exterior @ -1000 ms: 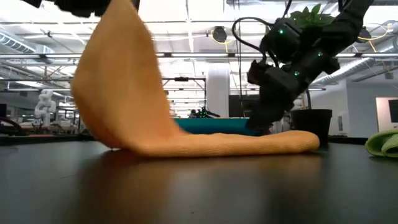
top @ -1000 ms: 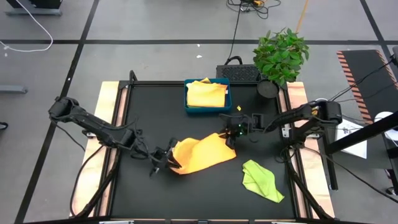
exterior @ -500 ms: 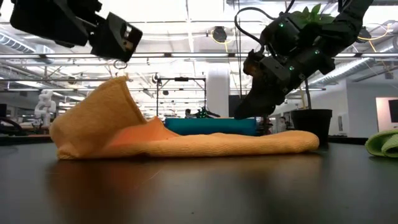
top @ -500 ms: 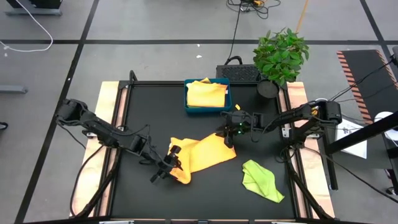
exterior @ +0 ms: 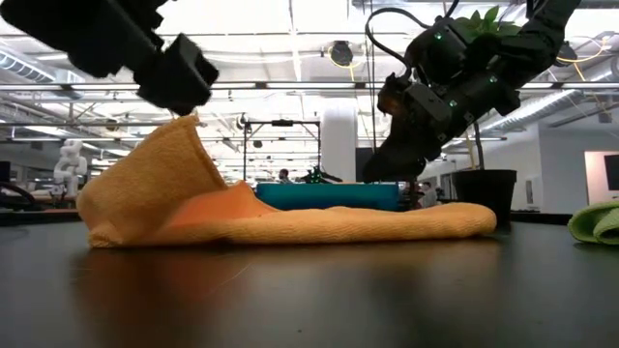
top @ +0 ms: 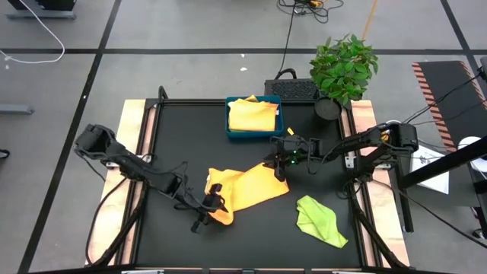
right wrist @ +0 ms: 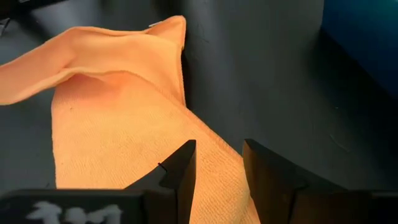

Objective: Fold microfiber towels
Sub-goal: Fold the orange microfiber towel

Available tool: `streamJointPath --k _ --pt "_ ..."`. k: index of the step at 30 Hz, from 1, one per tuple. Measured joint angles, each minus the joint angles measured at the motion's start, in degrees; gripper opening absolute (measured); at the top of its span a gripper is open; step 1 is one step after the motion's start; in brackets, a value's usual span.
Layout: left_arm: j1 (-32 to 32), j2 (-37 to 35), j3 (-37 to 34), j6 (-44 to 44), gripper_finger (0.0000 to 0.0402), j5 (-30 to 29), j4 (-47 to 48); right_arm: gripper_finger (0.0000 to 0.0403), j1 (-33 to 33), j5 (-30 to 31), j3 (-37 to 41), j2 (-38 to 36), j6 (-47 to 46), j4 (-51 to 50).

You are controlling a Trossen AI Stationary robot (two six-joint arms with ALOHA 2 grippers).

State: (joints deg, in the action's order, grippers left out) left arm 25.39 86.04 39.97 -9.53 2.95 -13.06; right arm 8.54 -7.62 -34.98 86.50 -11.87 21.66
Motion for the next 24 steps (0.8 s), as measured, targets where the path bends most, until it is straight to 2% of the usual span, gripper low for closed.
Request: streamJointPath --k 4,12,18,21,24 --pt "0.97 4.94 -0.24 -2.31 0.0218 0.44 -4.89 0.0126 0.00 0.00 0.00 0.00 -0.53 -0.01" --pt "1.69 7.41 -0.11 -5.87 0.0218 -0.58 -6.98 0.0126 0.00 0.04 0.00 0.00 -0.91 -0.01" --pt "2.05 11.07 -0.10 -6.02 0.0214 -4.97 -8.11 0.0126 0.00 0.20 0.00 0.00 -0.80 0.40" --pt "2.07 13.16 0.31 -5.99 0.0187 -7.55 -8.02 0.0126 0.00 0.28 0.00 0.00 -0.66 0.40" --pt "2.05 13.34 0.87 -4.93 0.0131 -7.72 -8.40 0.0126 0.00 0.29 0.00 0.00 -0.31 0.40"
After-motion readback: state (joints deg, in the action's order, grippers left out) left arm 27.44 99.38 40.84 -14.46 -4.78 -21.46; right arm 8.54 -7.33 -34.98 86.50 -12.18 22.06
